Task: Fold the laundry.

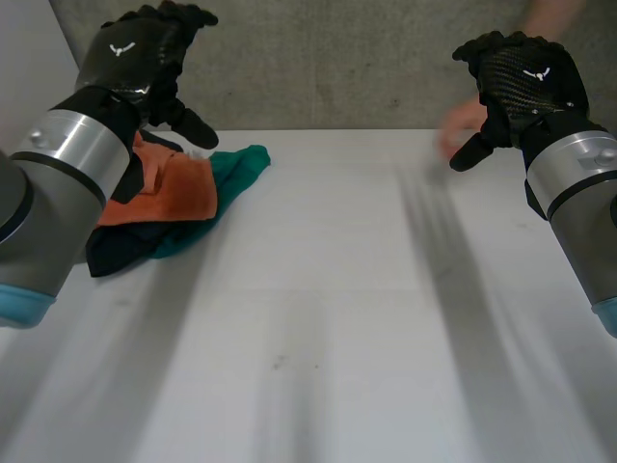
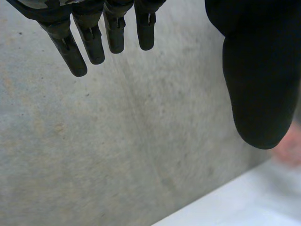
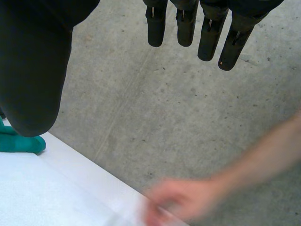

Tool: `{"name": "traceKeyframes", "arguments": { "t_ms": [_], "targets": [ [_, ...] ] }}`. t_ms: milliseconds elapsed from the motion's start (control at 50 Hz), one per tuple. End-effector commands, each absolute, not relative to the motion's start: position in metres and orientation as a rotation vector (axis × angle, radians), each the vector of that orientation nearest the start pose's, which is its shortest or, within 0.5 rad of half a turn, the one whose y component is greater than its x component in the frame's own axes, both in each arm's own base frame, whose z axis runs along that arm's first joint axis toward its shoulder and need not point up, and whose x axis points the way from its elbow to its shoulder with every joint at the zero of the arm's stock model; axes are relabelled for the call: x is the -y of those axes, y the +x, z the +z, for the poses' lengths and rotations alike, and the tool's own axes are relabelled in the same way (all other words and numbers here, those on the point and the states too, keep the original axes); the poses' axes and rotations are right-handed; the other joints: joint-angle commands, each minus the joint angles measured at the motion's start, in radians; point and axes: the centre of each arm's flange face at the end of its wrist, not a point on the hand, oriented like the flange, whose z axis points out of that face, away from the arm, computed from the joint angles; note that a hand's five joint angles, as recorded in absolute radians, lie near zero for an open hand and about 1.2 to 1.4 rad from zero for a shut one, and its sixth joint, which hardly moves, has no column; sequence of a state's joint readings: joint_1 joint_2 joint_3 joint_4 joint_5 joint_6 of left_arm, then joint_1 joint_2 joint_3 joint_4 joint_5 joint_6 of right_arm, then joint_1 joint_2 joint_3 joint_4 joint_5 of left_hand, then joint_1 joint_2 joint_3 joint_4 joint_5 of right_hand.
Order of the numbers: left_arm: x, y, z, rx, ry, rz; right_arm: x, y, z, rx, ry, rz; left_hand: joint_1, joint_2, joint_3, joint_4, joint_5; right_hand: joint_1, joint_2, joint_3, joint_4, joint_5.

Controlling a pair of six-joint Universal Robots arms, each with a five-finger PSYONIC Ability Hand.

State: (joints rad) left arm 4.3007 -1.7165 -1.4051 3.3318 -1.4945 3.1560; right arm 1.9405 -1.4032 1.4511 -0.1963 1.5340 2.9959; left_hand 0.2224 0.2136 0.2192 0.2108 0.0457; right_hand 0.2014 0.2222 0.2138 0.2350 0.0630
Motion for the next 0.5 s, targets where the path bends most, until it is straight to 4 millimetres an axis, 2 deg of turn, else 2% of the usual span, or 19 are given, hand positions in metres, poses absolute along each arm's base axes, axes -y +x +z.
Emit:
{"name": "traceKeyframes", "arguments": {
  "t_ms": [20,80,100,140,160,220,240,300,360,400,420,460,500],
  "targets": [
    [0.309,-0.26,0.301,-1.967,0.781,-2.406,0.285,0.255,0.31,-1.863,-0.534,-2.222,-0.044,-0.035,-0.041,-0.032,-0.042,-0.027,-0.048,-0.039,-0.06,-0.063],
    [0.33,-0.247,0.281,-1.938,0.818,-2.278,0.285,0.255,0.309,-1.867,-0.536,-2.22,-0.044,-0.035,-0.041,-0.032,-0.042,-0.027,-0.048,-0.039,-0.06,-0.063],
    [0.342,-0.242,0.268,-1.926,0.837,-2.215,0.285,0.255,0.309,-1.867,-0.536,-2.22,-0.044,-0.035,-0.041,-0.032,-0.042,-0.027,-0.048,-0.039,-0.06,-0.063],
    [0.352,-0.239,0.259,-1.912,0.851,-2.177,0.285,0.255,0.308,-1.87,-0.537,-2.217,-0.038,-0.03,-0.035,-0.027,-0.036,-0.027,-0.048,-0.039,-0.06,-0.063],
    [0.363,-0.235,0.247,-1.91,0.854,-2.136,0.285,0.255,0.308,-1.871,-0.537,-2.217,-0.032,-0.024,-0.029,-0.021,-0.03,-0.027,-0.048,-0.039,-0.06,-0.063],
    [0.377,-0.232,0.227,-1.922,0.868,-2.09,0.285,0.255,0.306,-1.874,-0.538,-2.214,-0.021,-0.012,-0.018,-0.009,-0.018,-0.027,-0.048,-0.039,-0.06,-0.063],
    [0.386,-0.227,0.216,-1.929,0.853,-2.065,0.285,0.255,0.306,-1.876,-0.538,-2.213,-0.009,0.0,-0.006,0.003,-0.007,-0.027,-0.048,-0.039,-0.06,-0.063],
    [0.406,-0.209,0.198,-1.928,0.779,-2.028,0.285,0.255,0.305,-1.879,-0.539,-2.21,-0.003,0.006,0.0,0.009,-0.001,-0.027,-0.048,-0.039,-0.06,-0.063],
    [0.419,-0.198,0.187,-1.902,0.731,-2.018,0.285,0.255,0.305,-1.879,-0.542,-2.212,0.055,0.064,0.059,0.067,0.058,-0.027,-0.048,-0.039,-0.06,-0.063],
    [0.428,-0.191,0.178,-1.868,0.71,-2.026,0.285,0.255,0.305,-1.881,-0.551,-2.216,0.301,0.31,0.304,0.313,0.303,-0.027,-0.048,-0.039,-0.06,-0.063],
    [0.431,-0.19,0.175,-1.856,0.706,-2.027,0.285,0.255,0.305,-1.88,-0.557,-2.218,0.532,0.541,0.535,0.544,0.534,-0.027,-0.048,-0.039,-0.06,-0.063],
    [0.436,-0.183,0.174,-1.827,0.693,-2.037,0.285,0.255,0.304,-1.884,-0.574,-2.226,1.171,1.179,1.174,1.182,1.173,-0.027,-0.048,-0.039,-0.06,-0.063],
    [0.437,-0.179,0.175,-1.821,0.679,-2.032,0.285,0.255,0.303,-1.89,-0.585,-2.231,1.174,1.183,1.177,1.185,1.176,-0.027,-0.048,-0.039,-0.06,-0.063]
  ]
}}
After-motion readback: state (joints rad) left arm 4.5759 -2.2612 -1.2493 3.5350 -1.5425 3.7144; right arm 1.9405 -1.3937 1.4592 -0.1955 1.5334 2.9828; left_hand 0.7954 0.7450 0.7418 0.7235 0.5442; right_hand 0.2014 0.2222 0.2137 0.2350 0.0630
